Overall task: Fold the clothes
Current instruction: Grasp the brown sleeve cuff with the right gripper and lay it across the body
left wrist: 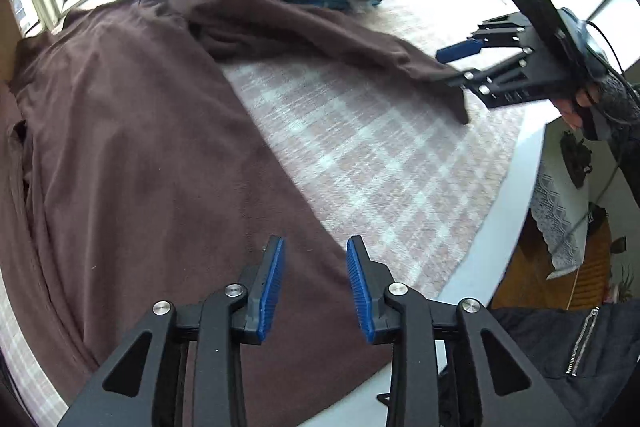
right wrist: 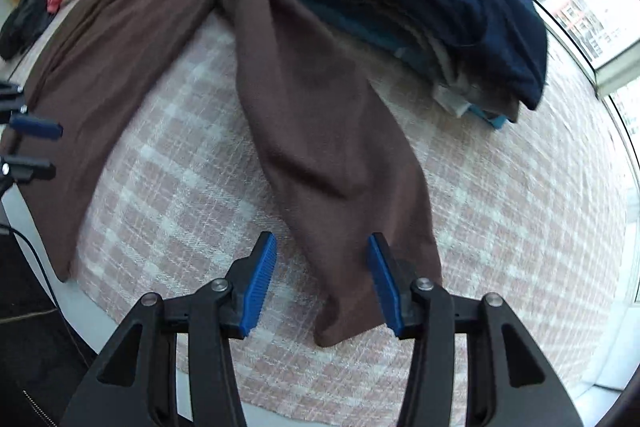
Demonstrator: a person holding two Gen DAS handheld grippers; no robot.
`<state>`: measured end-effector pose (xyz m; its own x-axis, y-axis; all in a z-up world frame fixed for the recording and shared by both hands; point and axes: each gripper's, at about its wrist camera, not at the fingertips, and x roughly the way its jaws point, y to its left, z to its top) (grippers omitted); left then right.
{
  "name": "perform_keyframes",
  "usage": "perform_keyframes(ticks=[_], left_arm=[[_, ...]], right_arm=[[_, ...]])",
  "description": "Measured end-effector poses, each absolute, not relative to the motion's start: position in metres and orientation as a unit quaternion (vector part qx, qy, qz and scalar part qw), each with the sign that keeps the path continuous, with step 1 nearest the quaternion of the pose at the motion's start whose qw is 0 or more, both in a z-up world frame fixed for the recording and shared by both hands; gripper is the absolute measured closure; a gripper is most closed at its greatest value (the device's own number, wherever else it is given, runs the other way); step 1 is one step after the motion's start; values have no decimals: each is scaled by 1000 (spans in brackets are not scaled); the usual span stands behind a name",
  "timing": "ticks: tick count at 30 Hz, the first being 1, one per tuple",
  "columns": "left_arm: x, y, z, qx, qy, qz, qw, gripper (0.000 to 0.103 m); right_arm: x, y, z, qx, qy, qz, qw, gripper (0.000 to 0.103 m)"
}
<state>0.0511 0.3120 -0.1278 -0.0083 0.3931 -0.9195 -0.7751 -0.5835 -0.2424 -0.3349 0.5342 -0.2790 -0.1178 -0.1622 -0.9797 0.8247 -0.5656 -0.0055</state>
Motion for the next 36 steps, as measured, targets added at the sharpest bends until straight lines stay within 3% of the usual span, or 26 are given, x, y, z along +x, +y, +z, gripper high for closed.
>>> perform_keyframes(ticks=[2,3,4,5,7,13,20,26,30,36], left_arm=[[43,304,-138,-576,168,692,402,72],[38,299,-143,-583,164,693,392,72],[34,294,-147,-589,158,694,383,72],[30,289,-151,-595,152,695,375,72],[25,279,-156,-602,137,696,368,72],[27,277,-157,-591,138,701,374,70],[33,281,-156,-579,161,701,384,67],[29,282,-155,-584,164,693,389,67],[32,286,-144,-567,175,691,412,67],[40,312,-121,-538,175,691,449,67]], right_arm=[[-341,533,-284,558,305,-688,351,60],[-348,536,-286,569,288,-685,352,82],[-357,540,-285,586,262,-681,354,96],[-365,546,-281,595,238,-680,355,99],[-380,558,-269,607,191,-683,359,99],[-436,621,-212,625,-56,-677,384,99],[-473,681,-242,684,-143,-657,281,99],[-473,700,-283,696,-170,-656,239,97],[-467,698,-279,691,-103,-686,202,78],[-444,696,-267,686,-83,-684,234,66]])
